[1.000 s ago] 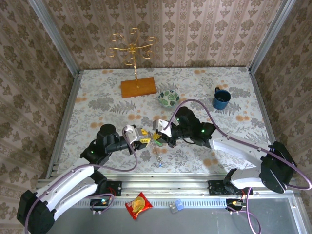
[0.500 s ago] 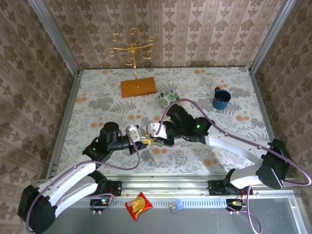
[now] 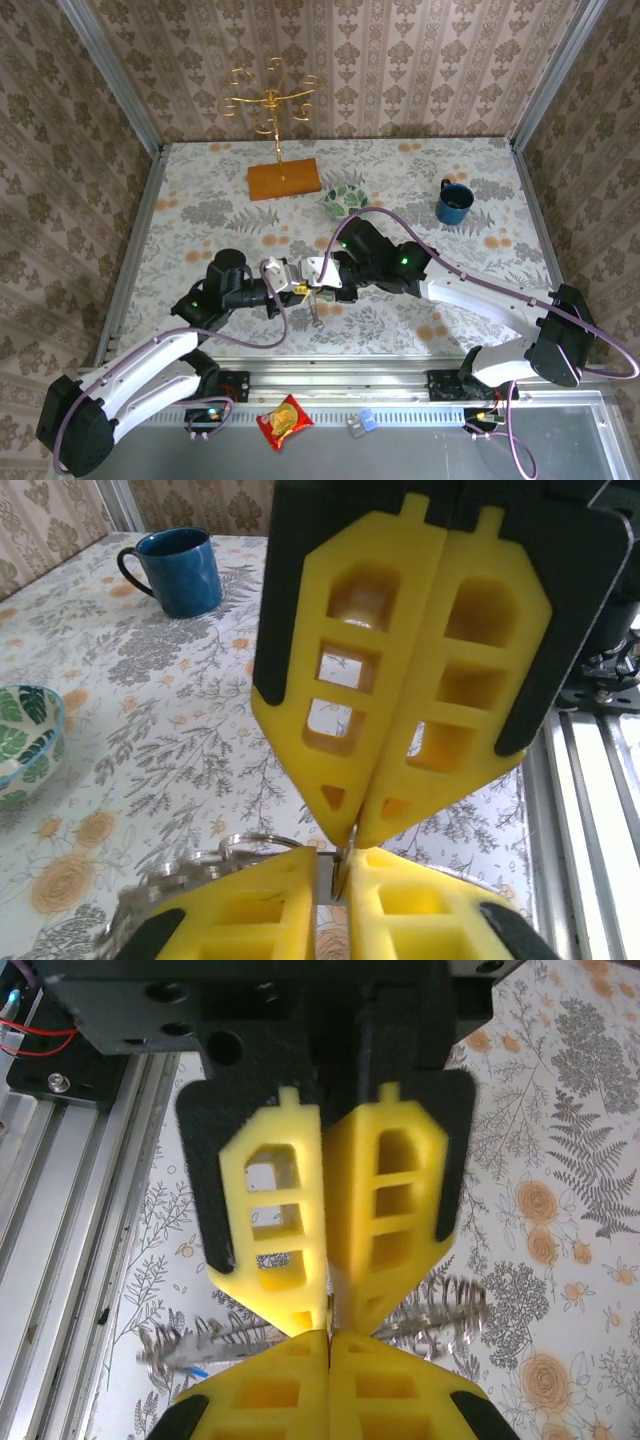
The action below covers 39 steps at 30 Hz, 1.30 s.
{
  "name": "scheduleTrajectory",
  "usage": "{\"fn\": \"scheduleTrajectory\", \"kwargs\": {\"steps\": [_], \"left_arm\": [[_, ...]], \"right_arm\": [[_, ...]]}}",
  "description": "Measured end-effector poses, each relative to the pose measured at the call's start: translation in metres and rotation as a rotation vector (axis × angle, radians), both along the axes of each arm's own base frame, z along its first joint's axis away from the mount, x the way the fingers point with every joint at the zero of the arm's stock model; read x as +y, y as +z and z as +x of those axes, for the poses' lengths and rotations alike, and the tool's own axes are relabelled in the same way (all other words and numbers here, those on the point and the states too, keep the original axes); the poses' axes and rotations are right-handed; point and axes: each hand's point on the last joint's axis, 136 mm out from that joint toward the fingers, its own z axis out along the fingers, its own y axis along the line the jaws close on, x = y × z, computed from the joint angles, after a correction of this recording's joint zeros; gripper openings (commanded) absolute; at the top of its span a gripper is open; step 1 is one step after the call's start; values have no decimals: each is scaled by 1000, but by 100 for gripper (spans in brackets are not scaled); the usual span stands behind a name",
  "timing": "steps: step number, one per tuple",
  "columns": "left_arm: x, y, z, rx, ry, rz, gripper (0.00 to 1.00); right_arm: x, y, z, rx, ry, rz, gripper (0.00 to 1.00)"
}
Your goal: Put the keys on the keyring
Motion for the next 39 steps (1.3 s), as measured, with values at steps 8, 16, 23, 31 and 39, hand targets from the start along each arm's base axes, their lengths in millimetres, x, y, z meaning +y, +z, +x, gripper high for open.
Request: {"fn": "scheduleTrajectory", "kwargs": {"steps": [8,16,23,31,39], "left_arm": [[-4,4,0,2,1,-56,0],[-5,8,1,-10,21,-185,0],[-6,22,1,-39,15,-247,0],[-7,19,2,-15,11,-258,0],[-6,14,2,11,18,-255,38]], "right_arm": [[-11,7,16,93,-85,175,36],[-20,-6,12,255,-114,359,35],[-12,10,10,251,-80,443,30],[-8,14,9,274,-60,471,8],[-9,7,8,289,-45,438,0]]}}
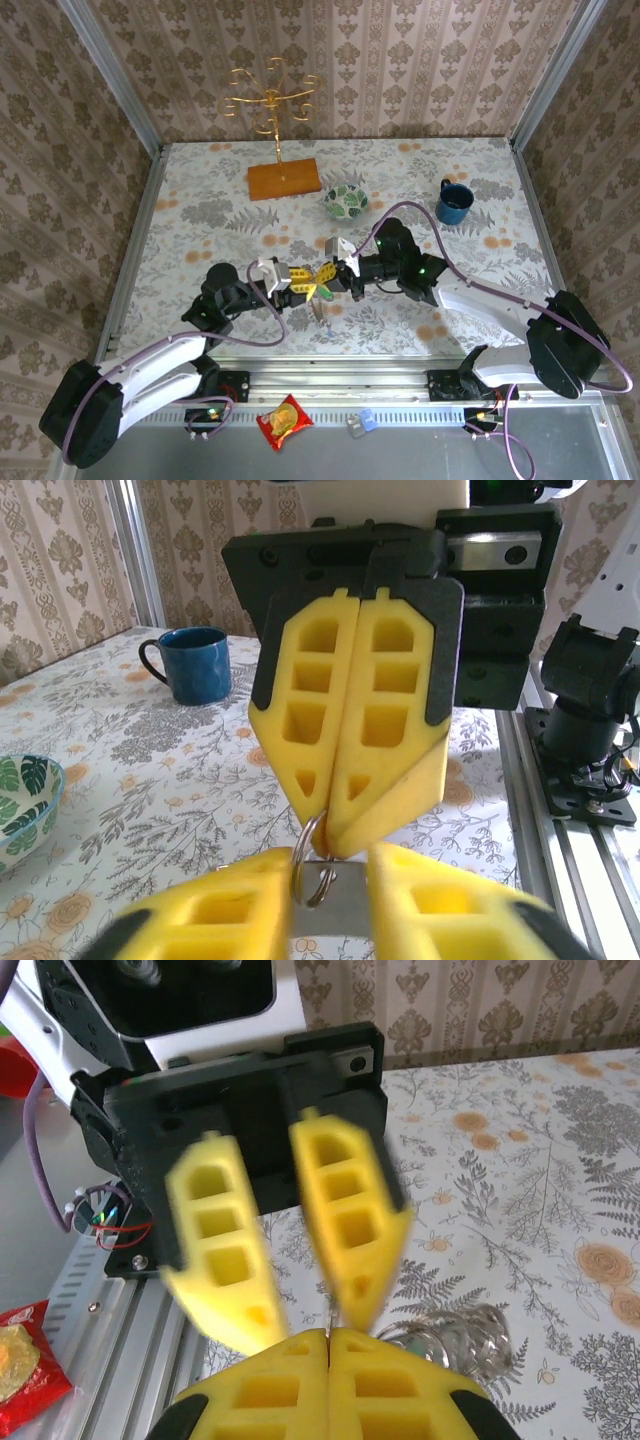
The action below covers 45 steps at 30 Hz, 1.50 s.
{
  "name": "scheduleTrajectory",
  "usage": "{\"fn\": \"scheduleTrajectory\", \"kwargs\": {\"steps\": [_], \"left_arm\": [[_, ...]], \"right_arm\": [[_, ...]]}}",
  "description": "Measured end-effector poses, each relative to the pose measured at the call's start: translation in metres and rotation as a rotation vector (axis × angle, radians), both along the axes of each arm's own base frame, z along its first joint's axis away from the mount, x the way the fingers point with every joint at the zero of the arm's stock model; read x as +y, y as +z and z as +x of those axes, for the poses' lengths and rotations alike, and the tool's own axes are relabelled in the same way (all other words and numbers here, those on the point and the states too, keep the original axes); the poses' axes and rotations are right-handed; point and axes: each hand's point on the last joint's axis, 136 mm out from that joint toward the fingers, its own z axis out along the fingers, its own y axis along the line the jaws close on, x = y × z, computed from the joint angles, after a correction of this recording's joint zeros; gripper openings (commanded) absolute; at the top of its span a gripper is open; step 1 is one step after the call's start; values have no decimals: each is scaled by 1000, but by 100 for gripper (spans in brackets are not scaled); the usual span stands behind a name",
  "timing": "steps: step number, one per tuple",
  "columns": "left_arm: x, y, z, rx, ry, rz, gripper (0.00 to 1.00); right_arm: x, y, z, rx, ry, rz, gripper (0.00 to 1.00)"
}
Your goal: Put the keys on the keyring
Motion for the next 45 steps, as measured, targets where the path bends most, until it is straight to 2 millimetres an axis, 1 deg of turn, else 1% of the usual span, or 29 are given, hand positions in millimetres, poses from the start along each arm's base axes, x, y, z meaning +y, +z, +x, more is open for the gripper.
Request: {"fn": "scheduleTrajectory", "kwargs": {"steps": [3,7,11,17,20,25,30,32,35,40,41,42,43,45], "left_arm": [[2,2,1,-18,20,16,40],[2,5,5,-34,38,65,32],[1,5,6,-45,33,119,31],[3,-3,4,-48,17,183,30],[3,-9,2,-39,7,205,27],[2,-16,-1,-23,-18,231,21],[1,-19,-2,-17,-35,238,20],[1,-19,-3,-16,-38,238,16],[0,-19,-5,-12,-53,235,0],[-1,-19,-7,-18,-62,233,0],[-1,-18,-7,-21,-59,233,0],[0,-18,-6,-24,-53,232,0],[0,-17,-5,-28,-45,232,0],[2,-15,-3,-40,-28,233,0]], "right_arm": [[-1,-3,-3,-6,16,-38,0],[-2,-2,-3,-30,24,-89,0],[-2,2,-2,-63,29,-123,0],[-1,-1,-6,-85,46,-173,0],[0,-5,-9,-91,60,-190,0],[3,-4,-10,-102,69,-194,0],[4,-5,-12,-102,74,-194,0],[5,-7,-13,-99,79,-198,0],[6,-9,-10,-103,69,-204,0],[6,-8,-9,-103,61,-201,0],[6,-7,-8,-99,55,-197,9],[6,-6,-6,-88,41,-190,25],[5,-5,-3,-84,26,-181,32],[-3,-5,2,-66,-16,-162,39]]}}
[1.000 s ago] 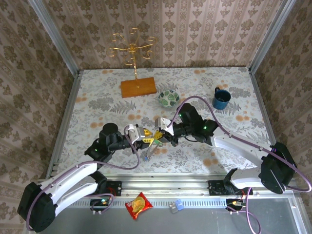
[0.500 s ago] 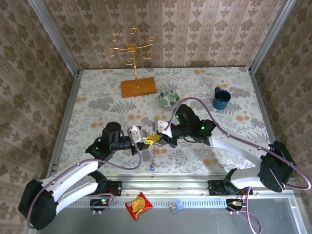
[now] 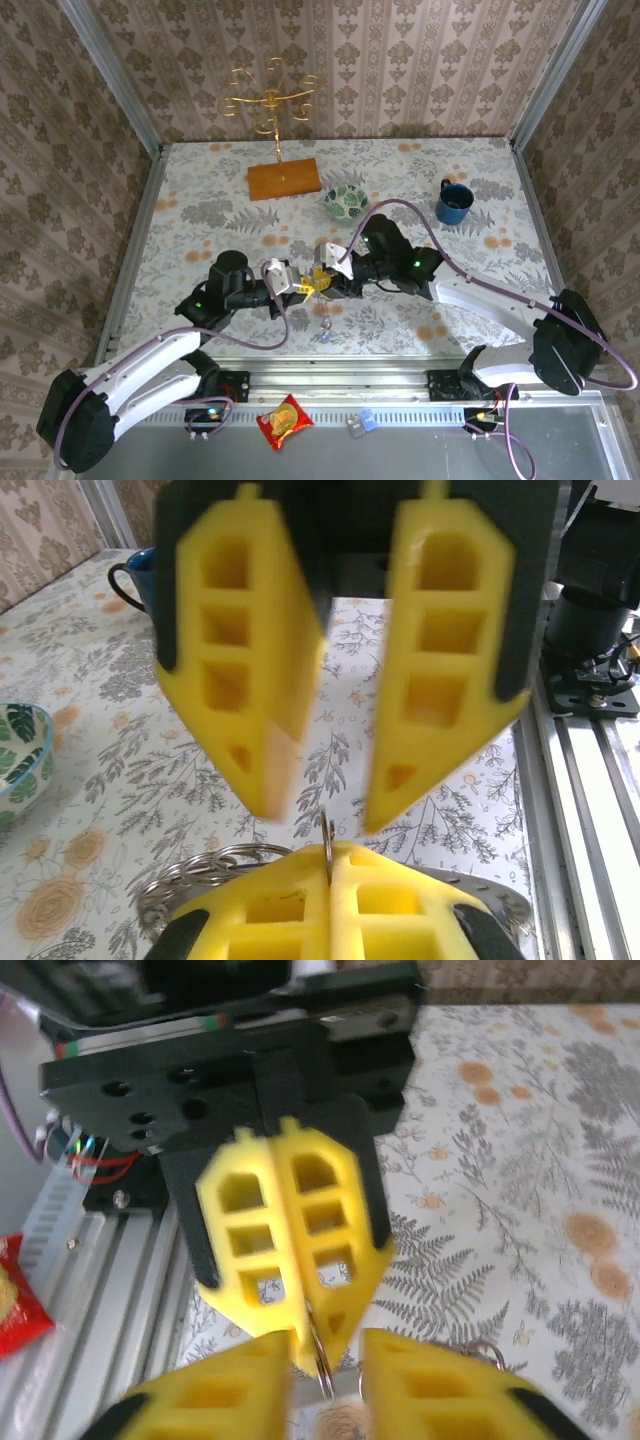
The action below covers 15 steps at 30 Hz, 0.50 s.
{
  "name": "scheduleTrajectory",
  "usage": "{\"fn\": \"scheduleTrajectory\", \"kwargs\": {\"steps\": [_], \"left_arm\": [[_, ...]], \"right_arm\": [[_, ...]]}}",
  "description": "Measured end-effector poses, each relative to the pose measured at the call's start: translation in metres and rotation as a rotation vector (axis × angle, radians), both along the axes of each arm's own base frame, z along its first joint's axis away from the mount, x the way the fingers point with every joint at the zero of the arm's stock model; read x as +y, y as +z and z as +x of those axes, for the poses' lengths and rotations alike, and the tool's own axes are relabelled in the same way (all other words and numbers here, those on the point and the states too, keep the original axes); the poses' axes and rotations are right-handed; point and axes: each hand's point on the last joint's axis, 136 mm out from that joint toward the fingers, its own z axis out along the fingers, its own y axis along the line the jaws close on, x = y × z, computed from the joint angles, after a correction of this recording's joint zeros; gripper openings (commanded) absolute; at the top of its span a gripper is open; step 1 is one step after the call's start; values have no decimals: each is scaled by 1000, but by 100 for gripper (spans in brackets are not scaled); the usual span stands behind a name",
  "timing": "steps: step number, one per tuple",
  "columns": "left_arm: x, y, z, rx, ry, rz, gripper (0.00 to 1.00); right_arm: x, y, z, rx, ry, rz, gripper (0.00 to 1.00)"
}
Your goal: Put the keys on the keyring
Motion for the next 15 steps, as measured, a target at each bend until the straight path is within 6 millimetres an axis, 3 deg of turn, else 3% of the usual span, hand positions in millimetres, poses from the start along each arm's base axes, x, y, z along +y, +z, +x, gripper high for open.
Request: {"fn": "scheduleTrajectory", "kwargs": {"steps": [5,11,15], "left_arm": [[8,-2,5,-14,63,31,0],[18,-10,13,22,146,120,0],[29,-6,20,22,221,170,0]], "right_arm": [[-24,-7,10,-4,-120,-3,41],[-34,-22,25,61,-297,-51,39],[-32,-52,25,165,-427,-134,41]]}}
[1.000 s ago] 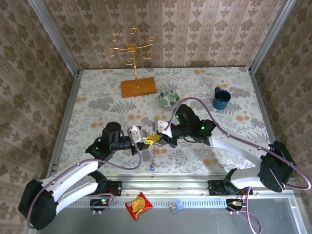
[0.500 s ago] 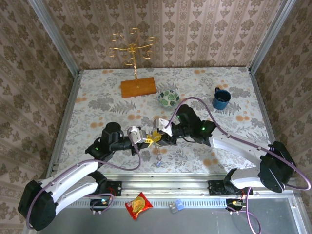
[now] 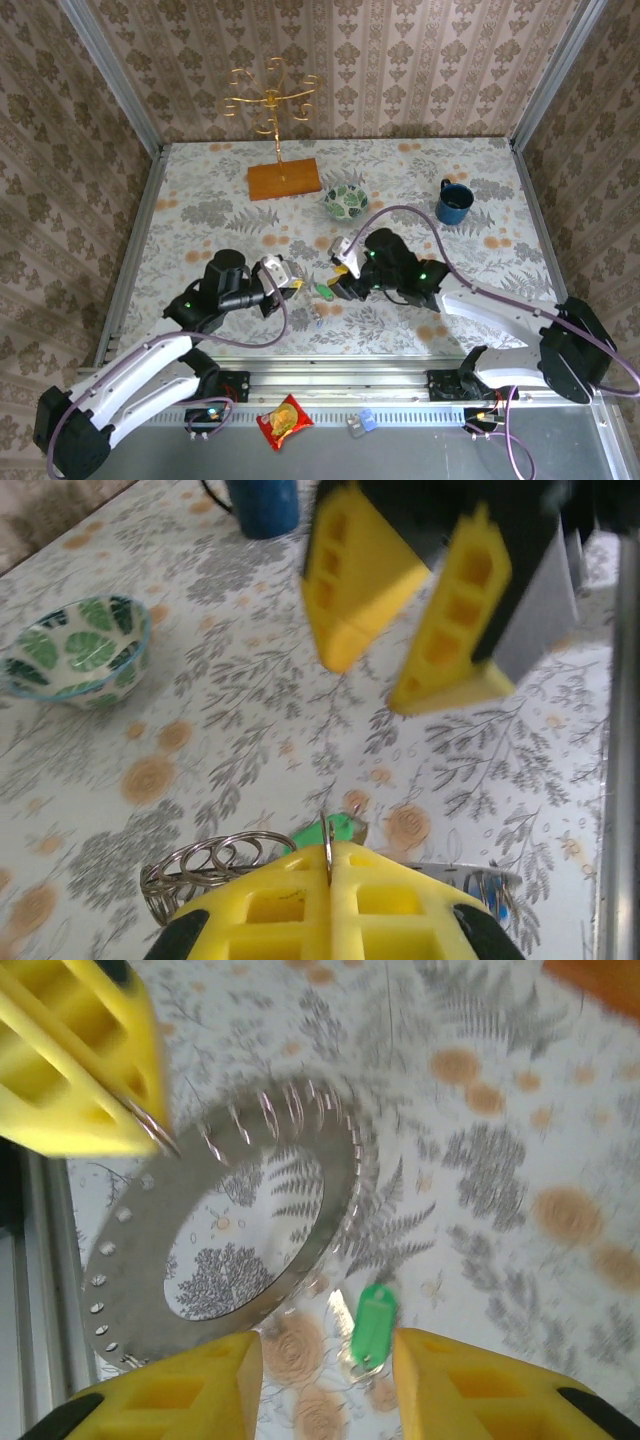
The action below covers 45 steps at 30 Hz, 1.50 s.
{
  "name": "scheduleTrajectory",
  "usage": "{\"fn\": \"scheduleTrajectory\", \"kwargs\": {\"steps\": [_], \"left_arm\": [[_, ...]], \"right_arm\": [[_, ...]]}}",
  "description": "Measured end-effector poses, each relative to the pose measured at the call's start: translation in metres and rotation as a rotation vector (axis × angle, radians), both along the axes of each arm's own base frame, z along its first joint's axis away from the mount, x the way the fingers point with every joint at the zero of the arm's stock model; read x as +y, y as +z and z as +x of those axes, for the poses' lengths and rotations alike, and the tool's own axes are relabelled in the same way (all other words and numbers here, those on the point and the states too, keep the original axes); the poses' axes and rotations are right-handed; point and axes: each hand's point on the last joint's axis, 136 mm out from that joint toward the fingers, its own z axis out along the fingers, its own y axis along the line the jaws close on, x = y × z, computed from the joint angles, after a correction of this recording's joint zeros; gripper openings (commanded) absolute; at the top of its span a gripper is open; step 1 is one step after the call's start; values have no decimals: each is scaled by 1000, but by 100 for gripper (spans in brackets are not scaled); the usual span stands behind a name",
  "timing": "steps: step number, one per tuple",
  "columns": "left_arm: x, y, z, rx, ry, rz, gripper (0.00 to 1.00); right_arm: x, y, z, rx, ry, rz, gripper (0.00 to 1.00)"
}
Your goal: Put the keys on the keyring
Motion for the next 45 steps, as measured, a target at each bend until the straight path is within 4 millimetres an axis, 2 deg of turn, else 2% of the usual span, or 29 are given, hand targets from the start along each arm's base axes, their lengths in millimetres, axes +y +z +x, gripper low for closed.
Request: {"fn": "scheduleTrajectory", "kwargs": {"steps": [3,6,11,15,20,24,28,38,45], "left_arm": [[11,-1,3,-3,58,39,0],[24,-8,8,9,125,87,0],[49,-22,22,65,254,142,0],[57,-21,24,77,286,144,0],[56,-18,19,84,267,130,0],[50,-17,13,100,225,110,0],[44,-16,6,118,174,93,0],[33,-19,-6,153,76,78,0],[29,-19,-9,160,46,72,0]], "right_arm": [[-3,-38,-3,135,-104,-101,41],[-4,-66,7,268,-240,-194,40],[7,-84,23,369,-382,-243,40],[8,-92,18,398,-441,-277,43],[2,-95,19,415,-478,-286,43],[0,-97,21,404,-447,-304,42],[0,-109,17,401,-393,-348,40],[-2,-121,16,372,-325,-407,33],[2,-125,20,357,-300,-427,21]]}}
